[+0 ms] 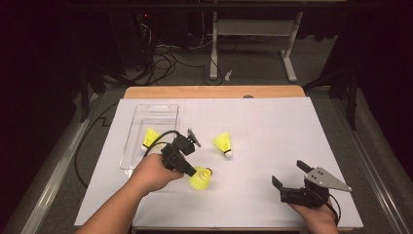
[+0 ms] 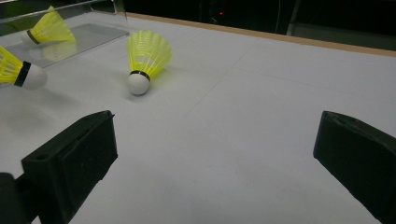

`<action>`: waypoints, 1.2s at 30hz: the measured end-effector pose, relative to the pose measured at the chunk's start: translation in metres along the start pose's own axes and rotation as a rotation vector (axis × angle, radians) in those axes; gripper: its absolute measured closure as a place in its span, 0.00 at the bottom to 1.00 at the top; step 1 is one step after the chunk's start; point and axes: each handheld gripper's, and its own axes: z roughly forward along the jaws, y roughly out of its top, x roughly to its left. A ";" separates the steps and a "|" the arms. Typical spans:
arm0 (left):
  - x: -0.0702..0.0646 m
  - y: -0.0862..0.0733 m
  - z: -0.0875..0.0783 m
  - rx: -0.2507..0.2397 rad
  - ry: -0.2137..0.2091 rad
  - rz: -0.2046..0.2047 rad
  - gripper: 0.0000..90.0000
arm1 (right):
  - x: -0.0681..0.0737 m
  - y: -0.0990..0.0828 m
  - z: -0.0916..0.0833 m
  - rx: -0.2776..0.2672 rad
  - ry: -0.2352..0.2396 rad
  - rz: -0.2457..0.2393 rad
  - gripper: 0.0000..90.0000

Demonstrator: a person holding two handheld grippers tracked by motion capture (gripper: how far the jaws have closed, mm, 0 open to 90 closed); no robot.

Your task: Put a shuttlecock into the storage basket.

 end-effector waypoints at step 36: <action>0.035 -0.030 -0.086 -0.097 0.064 -0.106 0.99 | 0.000 -0.001 0.000 -0.001 0.040 0.019 0.01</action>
